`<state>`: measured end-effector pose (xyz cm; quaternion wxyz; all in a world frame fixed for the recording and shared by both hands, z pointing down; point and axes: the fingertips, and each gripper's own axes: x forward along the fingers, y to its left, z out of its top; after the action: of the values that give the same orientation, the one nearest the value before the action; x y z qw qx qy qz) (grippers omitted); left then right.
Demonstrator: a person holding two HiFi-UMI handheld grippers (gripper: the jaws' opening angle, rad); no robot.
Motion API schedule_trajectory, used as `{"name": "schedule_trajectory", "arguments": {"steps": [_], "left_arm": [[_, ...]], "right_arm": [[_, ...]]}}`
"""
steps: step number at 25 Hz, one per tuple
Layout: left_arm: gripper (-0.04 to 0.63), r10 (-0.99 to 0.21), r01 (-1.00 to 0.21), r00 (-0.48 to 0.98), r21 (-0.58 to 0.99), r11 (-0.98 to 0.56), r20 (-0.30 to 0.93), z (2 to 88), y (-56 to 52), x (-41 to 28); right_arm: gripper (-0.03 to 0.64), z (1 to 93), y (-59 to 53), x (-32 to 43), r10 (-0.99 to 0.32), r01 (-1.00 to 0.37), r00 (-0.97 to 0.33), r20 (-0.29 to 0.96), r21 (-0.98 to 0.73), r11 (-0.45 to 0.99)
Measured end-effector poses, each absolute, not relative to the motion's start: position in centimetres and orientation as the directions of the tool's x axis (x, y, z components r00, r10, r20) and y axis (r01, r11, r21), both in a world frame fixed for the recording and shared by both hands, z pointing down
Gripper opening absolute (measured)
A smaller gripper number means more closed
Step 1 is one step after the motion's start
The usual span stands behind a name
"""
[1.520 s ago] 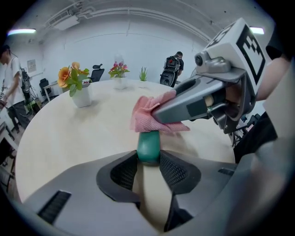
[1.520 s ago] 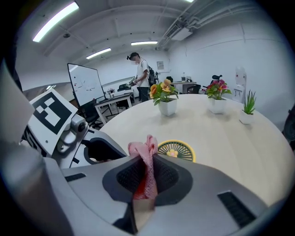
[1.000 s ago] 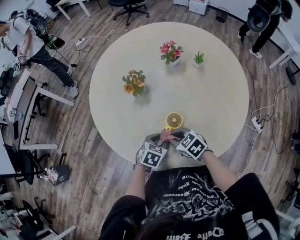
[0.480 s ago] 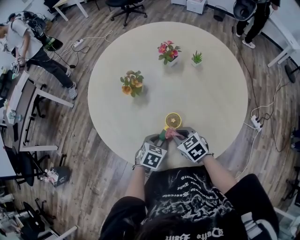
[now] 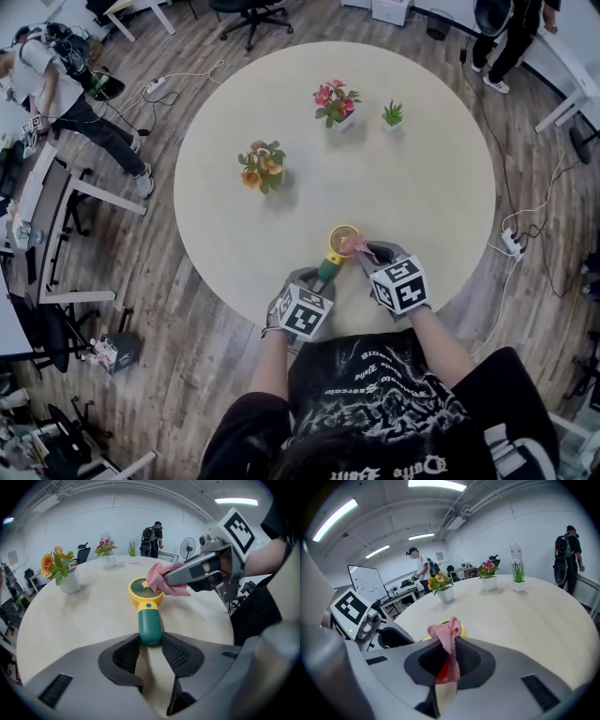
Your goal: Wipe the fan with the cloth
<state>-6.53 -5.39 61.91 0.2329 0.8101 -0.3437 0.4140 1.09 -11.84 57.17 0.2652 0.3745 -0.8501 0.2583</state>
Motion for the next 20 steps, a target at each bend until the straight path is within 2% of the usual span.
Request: {"name": "schedule_trajectory", "arguments": {"steps": [6,12,20], "left_arm": [[0.167,-0.322,-0.71,0.43,0.095,-0.698,0.844,62.2,-5.5,-6.5],[0.167,-0.288,-0.685,0.437,0.108,-0.721,0.852,62.1,-5.5,-6.4],[0.169,-0.313,-0.713,0.438,0.113,-0.692,0.843,62.2,-5.6,-6.4]], "right_arm": [[0.051,57.1,-14.5,1.5,-0.499,-0.772,-0.531,0.685,-0.148,0.619],[0.051,56.9,-16.8,0.1,-0.434,-0.713,-0.548,0.715,-0.128,0.689],[0.048,57.3,-17.3,-3.5,-0.362,-0.663,-0.572,0.736,-0.156,0.732]]}}
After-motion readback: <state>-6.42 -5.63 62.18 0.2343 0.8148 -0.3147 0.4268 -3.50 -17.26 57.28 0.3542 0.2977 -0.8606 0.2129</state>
